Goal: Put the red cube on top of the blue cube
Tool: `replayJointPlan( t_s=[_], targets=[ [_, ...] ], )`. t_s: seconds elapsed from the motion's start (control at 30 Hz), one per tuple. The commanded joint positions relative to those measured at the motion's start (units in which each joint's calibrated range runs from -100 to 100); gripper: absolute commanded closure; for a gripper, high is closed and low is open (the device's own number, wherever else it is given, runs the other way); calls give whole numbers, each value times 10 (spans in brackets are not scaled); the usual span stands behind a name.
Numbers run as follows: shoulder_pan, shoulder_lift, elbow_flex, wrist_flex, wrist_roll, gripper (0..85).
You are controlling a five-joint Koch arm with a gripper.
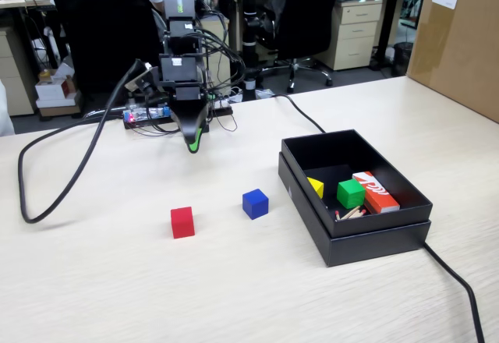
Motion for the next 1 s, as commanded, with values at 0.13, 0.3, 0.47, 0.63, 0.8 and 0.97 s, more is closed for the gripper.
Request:
replayJointPlan(
  t_s=[0.13, 0.3, 0.47, 0.63, 0.8, 0.97],
  targets=[
    [-25, 145, 158, -10, -21, 387],
    [-40, 258, 215, -10, -42, 408],
    [-46, 348, 256, -10, -47, 408],
    [-46, 414, 280, -10, -47, 408],
    [-45, 470, 298, -9, -46, 407],
    [-42, 502, 324, -10, -46, 407]
  ],
)
